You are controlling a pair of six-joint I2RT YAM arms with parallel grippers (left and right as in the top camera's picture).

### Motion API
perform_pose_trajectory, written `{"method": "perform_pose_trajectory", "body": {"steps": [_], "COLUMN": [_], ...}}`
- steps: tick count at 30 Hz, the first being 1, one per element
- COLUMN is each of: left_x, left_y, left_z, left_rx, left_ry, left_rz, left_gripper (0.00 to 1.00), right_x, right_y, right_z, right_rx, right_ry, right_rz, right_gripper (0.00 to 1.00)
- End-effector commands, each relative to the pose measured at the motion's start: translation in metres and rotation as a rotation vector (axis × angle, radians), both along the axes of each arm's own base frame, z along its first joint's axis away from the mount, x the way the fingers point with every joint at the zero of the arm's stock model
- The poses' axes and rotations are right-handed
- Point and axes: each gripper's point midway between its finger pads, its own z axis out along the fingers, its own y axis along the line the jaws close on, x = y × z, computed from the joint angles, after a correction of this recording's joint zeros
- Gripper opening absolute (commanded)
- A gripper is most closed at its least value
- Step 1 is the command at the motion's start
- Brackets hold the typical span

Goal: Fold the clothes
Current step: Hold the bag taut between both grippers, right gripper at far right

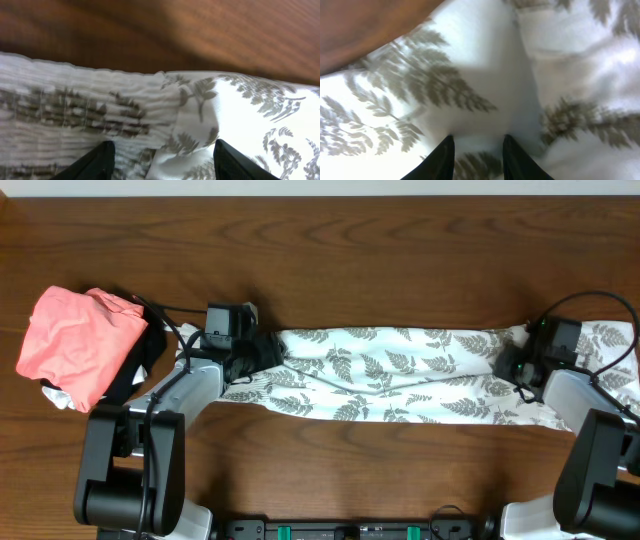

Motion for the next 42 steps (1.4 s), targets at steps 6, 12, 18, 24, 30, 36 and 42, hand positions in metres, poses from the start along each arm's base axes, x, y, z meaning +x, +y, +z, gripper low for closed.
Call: {"method": "perform_pose_trajectory", "body": {"steps": [6,12,18,24,30,36,42], "left_x": [0.018,0.020,0.018,0.016,0.012,0.005,0.003], "left_y": [0.004,0.003,0.004,0.004,0.004,0.005,0.006], "left_z": [0.005,0.006,0.005,0.004,0.001,-0.004,-0.005], "left_rx": [0.014,0.012,0.013,0.015,0.018,0.023,0.024], "left_ry": [-0.089,-0.100,-0.091,-0.082,-0.061,-0.027,-0.018], "left_rz": [0.016,0.016,0.015,0.015,0.015,0.014,0.014], "left_gripper": [0.64,0.64,0.63,0.64,0.64,0.64,0.64], "right_x": [0.040,0.051,0.037,0.001,-0.052,-0.076,-0.070], "right_y": [0.019,0.030,0.027,-0.005,-0.064,-0.100,-0.125], "right_z": [0.017,0.024,0.039,0.076,0.082,0.075,0.083], "right_rx": [-0.045,-0.054,-0.066,-0.203,-0.235,-0.168,-0.077], "right_ry": [-0.174,-0.218,-0.182,-0.100,-0.003,0.009,-0.107], "right_rz": [0.105,0.136,0.142,0.026,-0.318,-0.498,-0.561], "right_gripper": [0.28,0.30,0.34,0.39,0.55,0.54,0.45]}}
